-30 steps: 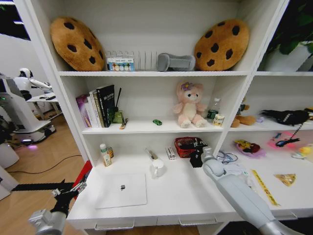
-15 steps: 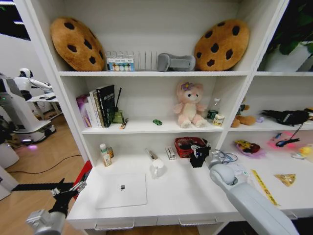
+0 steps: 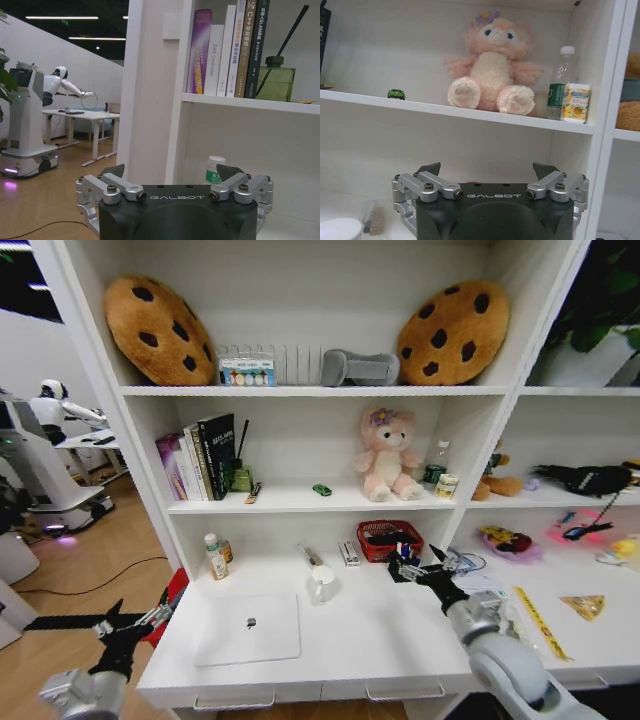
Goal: Organize the objects on the table.
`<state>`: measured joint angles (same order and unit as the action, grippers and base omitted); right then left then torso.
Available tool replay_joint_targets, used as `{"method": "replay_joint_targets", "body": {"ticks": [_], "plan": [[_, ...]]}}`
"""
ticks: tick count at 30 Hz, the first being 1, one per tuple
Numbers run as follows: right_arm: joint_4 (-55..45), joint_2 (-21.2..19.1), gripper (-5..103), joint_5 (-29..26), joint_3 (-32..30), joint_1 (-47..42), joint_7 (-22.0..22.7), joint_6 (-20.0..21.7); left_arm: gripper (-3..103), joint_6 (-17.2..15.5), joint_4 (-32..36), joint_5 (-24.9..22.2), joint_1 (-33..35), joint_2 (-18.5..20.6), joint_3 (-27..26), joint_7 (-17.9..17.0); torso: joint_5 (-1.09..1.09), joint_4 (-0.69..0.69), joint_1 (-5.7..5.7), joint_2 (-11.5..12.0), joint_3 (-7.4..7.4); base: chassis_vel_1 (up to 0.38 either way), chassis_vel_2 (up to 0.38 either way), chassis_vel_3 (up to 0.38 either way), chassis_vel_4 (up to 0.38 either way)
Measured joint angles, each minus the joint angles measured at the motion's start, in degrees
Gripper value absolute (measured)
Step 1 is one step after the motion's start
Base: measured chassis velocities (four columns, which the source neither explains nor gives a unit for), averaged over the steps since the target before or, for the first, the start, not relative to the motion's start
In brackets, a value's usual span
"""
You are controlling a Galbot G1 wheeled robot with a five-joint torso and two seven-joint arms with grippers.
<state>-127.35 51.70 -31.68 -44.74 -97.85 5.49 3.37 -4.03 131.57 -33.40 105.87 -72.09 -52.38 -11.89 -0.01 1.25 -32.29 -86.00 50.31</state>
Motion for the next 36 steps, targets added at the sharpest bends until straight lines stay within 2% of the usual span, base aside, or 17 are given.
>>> {"method": "replay_joint_targets", "body": {"ticks": [3, 4, 8, 10, 18, 25, 36], "plan": [[-1.41, 2.61, 100, 1.41, -3.35, -5.06, -2.38, -3.35, 100, 0.03, 0.38, 0.01, 0.30, -0.32, -0.03, 0.00, 0.01, 0.00, 0.00, 0.00, 0.00, 0.000, 0.000, 0.000, 0.000], [-1.87, 3.93, 100, 1.85, -4.10, -6.83, -3.23, -4.65, 100, 0.07, 0.48, 0.09, 0.47, -0.45, -0.05, 0.04, 0.01, -0.04, 0.00, 0.00, 0.00, 0.000, 0.000, 0.000, 0.000], [-2.12, 6.13, 100, 2.25, -4.49, -8.92, -4.48, -5.91, 100, 0.15, 0.63, 0.13, 0.72, -0.58, -0.10, 0.08, 0.02, -0.02, 0.00, 0.00, 0.00, 0.000, 0.000, 0.000, 0.000], [-1.70, 8.26, 100, 4.25, -4.77, -10.31, -5.64, -8.14, 100, 0.30, 0.69, 0.20, 1.24, -0.45, 0.01, 0.27, 0.01, -0.02, 0.00, 0.00, 0.00, 0.000, 0.000, 0.000, 0.000], [-0.15, 10.50, 100, 5.32, -4.94, -10.52, -6.17, -10.28, 100, 0.86, 0.34, 0.49, 2.01, -0.08, 0.70, 0.90, 0.01, -0.03, 0.00, 0.01, 0.01, 0.000, 0.000, 0.000, 0.000], [1.22, 11.34, 100, 5.71, -4.47, -9.74, -6.30, -11.27, 100, 0.95, -0.59, 0.42, 1.65, 0.64, 0.78, 1.07, 0.01, -0.03, -0.01, 0.01, 0.01, 0.000, 0.000, 0.000, 0.000], [2.81, 9.83, 100, 4.77, -4.16, -8.93, -5.84, -12.10, 100, 0.95, -1.31, 0.75, 1.29, 0.36, 1.26, 1.02, 0.02, -0.02, -0.01, 0.01, 0.01, -0.121, -0.131, 0.122, 0.123]]}}
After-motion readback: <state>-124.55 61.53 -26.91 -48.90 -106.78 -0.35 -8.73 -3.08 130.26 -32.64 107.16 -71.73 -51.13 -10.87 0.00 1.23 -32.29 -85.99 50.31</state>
